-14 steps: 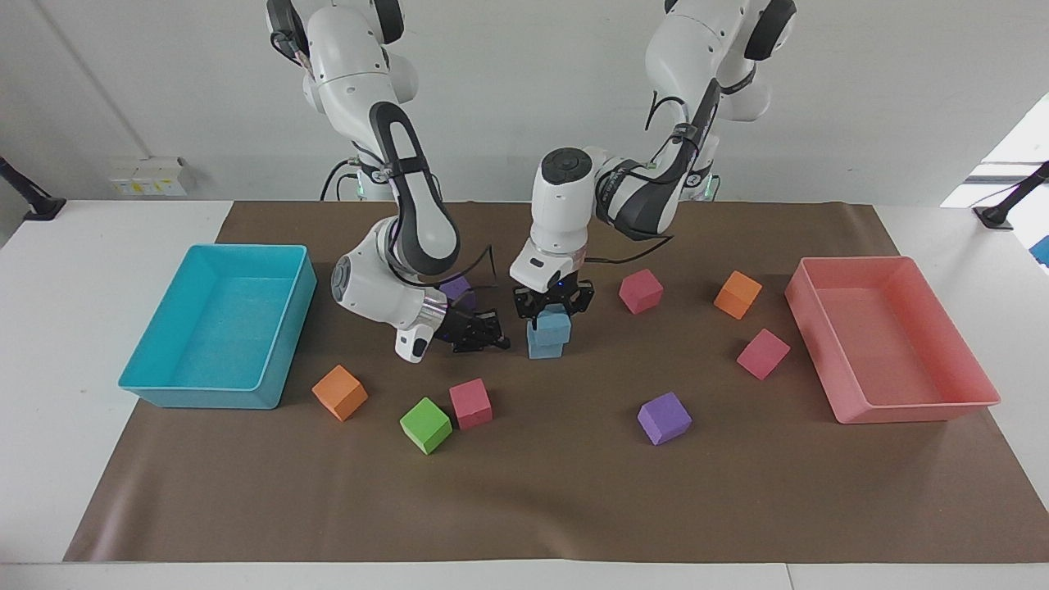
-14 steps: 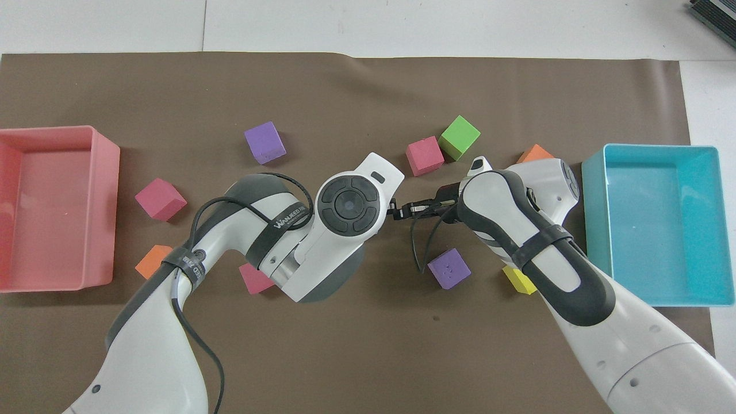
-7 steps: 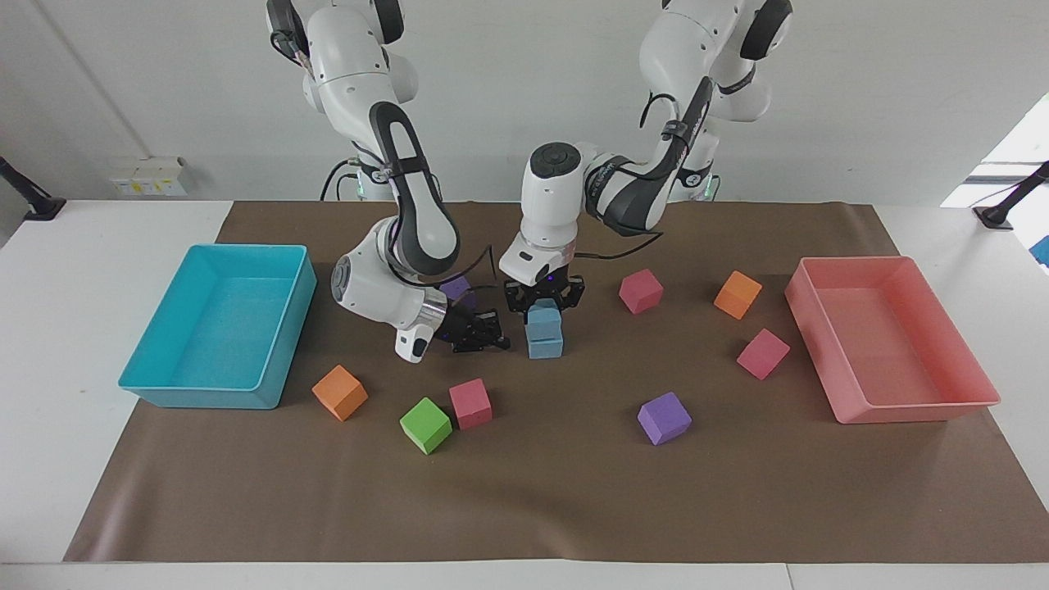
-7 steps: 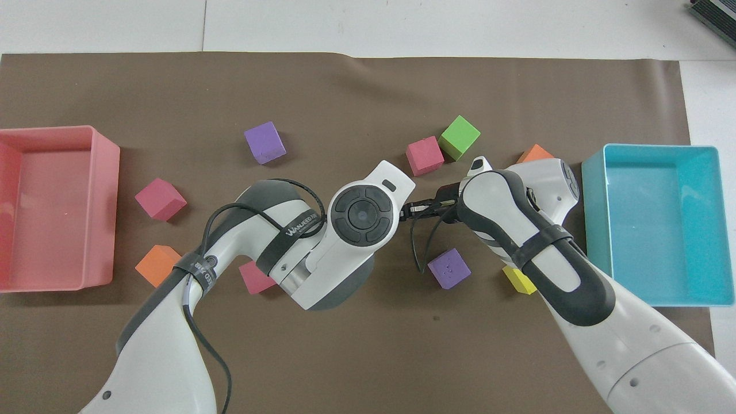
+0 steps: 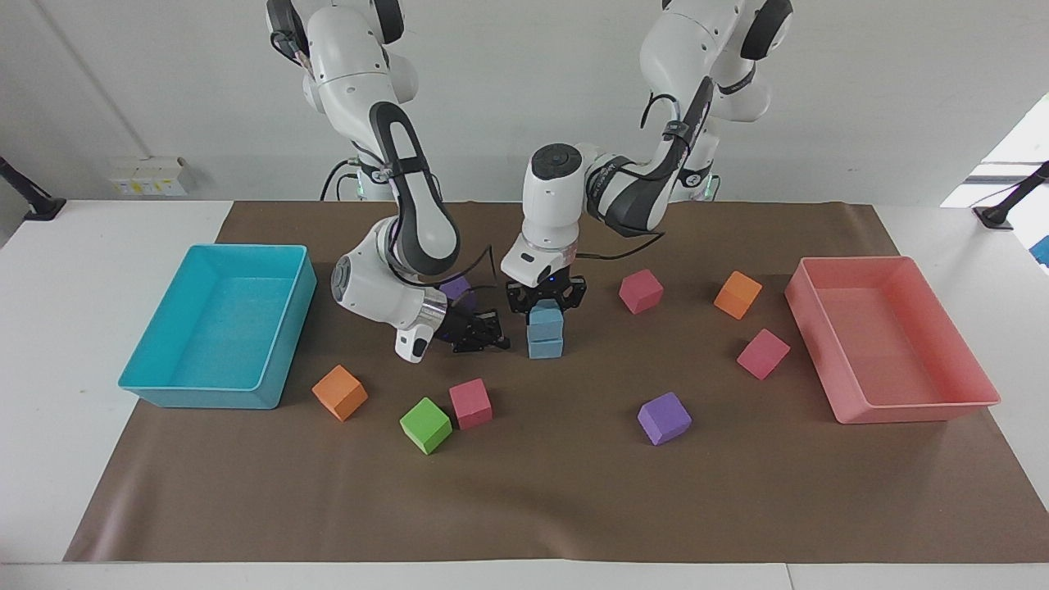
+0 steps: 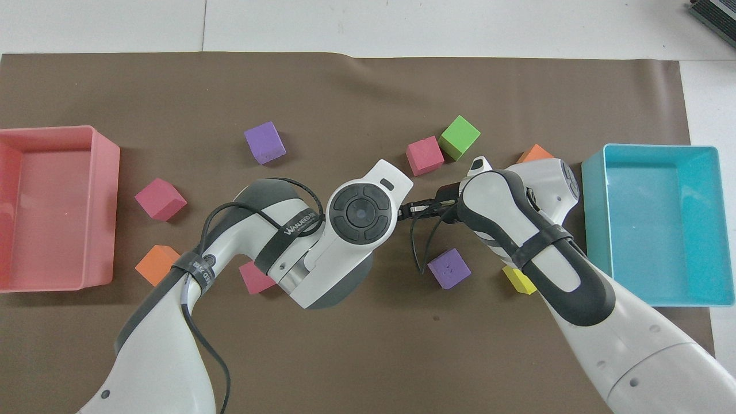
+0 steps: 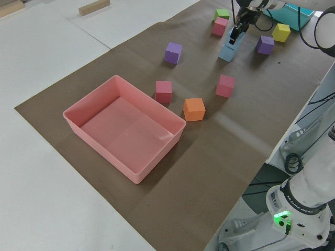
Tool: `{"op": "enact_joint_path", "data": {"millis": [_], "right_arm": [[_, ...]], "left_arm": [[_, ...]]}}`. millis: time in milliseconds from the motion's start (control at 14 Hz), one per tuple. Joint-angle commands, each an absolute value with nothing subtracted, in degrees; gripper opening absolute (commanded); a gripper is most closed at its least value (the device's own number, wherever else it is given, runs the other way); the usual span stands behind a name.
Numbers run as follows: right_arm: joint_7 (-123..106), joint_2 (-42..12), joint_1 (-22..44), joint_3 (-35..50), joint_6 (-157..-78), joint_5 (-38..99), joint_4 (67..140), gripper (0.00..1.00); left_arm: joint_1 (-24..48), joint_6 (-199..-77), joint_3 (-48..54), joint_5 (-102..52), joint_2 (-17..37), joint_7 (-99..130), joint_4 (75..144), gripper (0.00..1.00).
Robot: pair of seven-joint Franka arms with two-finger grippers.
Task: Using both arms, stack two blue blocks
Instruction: 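Lower the blue cube onto the centre blue cube and open the left gripper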
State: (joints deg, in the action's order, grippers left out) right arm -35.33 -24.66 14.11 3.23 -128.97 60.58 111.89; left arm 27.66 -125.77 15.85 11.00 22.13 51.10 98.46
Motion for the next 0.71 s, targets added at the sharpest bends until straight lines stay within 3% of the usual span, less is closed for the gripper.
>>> {"op": "enact_joint_path", "data": {"millis": [0,641], "right_arm": [[-36.9,-23.5,14.1,3.5,-130.3,62.7,113.5,0.0],[-36.9,-23.5,14.1,3.5,-130.4,62.7,113.5,0.0]], "left_arm": [[28.3,-124.2,15.2,12.4,22.9,52.2,96.9,0.45],[28.4,-124.8,15.1,12.3,23.2,52.2,97.1,0.45]]}}
